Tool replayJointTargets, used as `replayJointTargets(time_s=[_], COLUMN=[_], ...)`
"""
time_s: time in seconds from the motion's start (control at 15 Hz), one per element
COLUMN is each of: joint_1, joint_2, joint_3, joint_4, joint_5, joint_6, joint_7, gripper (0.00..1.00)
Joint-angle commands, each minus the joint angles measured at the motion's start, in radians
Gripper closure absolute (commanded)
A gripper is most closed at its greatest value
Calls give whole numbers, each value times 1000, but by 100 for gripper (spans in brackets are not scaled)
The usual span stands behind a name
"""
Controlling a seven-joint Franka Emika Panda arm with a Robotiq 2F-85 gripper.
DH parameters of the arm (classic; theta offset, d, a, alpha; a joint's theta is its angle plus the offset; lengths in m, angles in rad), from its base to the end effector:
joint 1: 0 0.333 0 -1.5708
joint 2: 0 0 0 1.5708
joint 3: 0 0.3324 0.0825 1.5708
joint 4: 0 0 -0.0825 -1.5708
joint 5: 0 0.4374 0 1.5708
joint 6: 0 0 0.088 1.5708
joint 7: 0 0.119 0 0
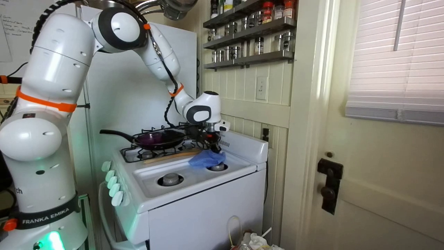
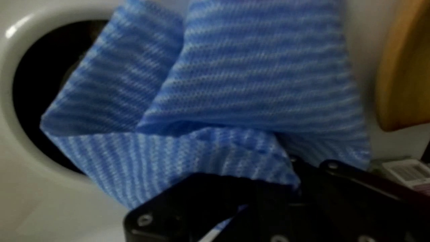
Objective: Use the blue fabric to wipe the right side of the stove.
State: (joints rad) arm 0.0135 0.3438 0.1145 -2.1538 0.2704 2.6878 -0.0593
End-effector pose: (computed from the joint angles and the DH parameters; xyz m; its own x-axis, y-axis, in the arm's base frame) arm 0.6224 0.0731 0.2182 0.9823 -0.0710 0.1735 -0.0377 -0.9815 -0.1879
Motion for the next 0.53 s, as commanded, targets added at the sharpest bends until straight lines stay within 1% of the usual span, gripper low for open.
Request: replayJointTargets(time_s=[0.0, 0.2, 0.47], joint_1=[-16, -29, -16], joint_2=[24, 22, -6], joint_3=[-9, -27, -91], joint_4=[-27, -39, -71], joint_5=[23, 40, 15], joint_6=[104, 162, 145], joint_7=[39, 99, 240], gripper=[100, 100, 100])
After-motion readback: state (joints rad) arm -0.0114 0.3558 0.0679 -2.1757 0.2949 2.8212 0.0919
